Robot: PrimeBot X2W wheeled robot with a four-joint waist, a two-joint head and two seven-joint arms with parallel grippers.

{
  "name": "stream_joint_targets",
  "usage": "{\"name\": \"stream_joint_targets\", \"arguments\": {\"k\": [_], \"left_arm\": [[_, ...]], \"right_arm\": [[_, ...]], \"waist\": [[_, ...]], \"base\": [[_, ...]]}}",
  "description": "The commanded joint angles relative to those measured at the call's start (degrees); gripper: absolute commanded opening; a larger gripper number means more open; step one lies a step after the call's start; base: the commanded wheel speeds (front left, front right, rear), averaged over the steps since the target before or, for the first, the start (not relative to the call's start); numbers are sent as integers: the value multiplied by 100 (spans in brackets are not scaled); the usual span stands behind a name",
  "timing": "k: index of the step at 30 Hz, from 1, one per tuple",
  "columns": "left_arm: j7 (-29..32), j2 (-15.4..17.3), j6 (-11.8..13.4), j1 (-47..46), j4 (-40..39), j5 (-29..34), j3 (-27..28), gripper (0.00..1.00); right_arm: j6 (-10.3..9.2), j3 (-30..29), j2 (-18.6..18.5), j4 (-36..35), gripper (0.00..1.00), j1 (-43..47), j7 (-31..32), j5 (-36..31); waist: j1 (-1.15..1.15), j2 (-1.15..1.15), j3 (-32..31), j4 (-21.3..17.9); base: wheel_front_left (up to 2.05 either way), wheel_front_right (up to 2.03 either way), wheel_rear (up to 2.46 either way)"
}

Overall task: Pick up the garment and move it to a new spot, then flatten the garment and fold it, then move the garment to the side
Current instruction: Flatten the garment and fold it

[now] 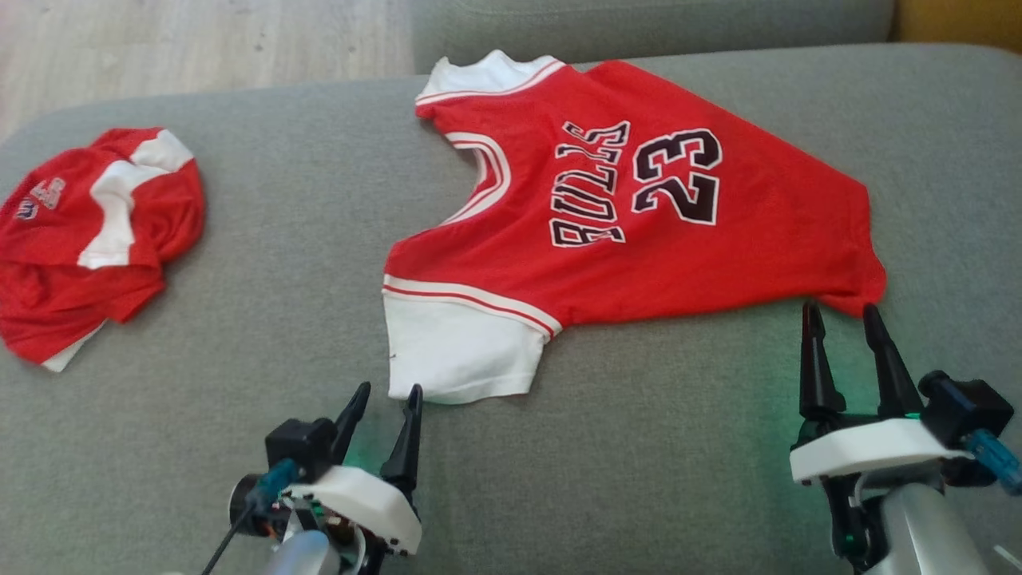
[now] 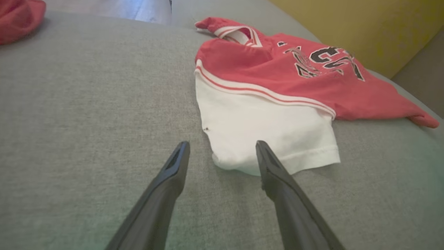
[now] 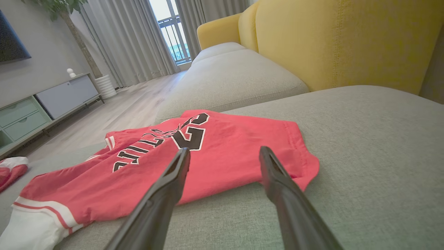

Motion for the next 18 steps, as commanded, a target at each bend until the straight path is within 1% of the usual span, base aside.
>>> {"name": "stream_joint_targets", "arguments": {"k": [1,4,5,7,8,9,10,12,13,14,16,18], "left_arm": [[33,-4,58,-270,-43,-41,180,100],[260,-16,76,-353,201,-70,123,100],[406,-23,57,-387,334,-94,71,100],[478,-27,25,-419,413,-129,39,100],[467,-30,16,-436,430,-154,45,68],[436,-34,7,-451,433,-180,56,17],[388,-37,-13,-467,419,-206,61,0],[190,-45,-42,-503,342,-279,122,0],[-147,-47,-67,-551,187,-317,204,0],[-297,-47,-74,-573,92,-339,270,0],[-505,-28,-68,-615,-154,-337,438,0],[-586,-23,-44,-617,-452,-306,639,0]], "right_arm": [[-4,149,-20,-188,100,-274,-54,28],[-4,138,-20,-186,100,-303,-55,20],[-4,123,-20,-181,100,-322,-55,13],[-4,99,-20,-178,100,-336,-56,10],[-4,92,-20,-177,100,-341,-56,10],[-4,85,-20,-175,100,-344,-56,10],[-4,78,-20,-174,100,-345,-57,11],[-4,60,-20,-163,100,-346,-57,8],[-4,21,-20,-126,100,-352,-58,-9],[-4,-14,-20,-96,100,-356,-58,-29],[-4,-118,-20,-3,100,-367,-38,-98],[-4,-227,-20,131,100,-378,49,-170]], "waist": [[0,0,77,-78],[0,0,150,-153],[0,0,181,-187],[0,0,201,-209],[0,0,206,-216],[0,0,207,-221],[0,0,208,-223],[0,0,203,-214],[0,0,187,-197],[0,0,177,-182],[0,0,155,-152],[0,0,139,-118]], "base": [[0,0,0],[0,0,0],[0,0,0],[0,0,0],[0,0,0],[0,0,0],[0,0,0],[0,0,0],[0,0,0],[0,0,0],[0,0,0],[0,0,0]]}}
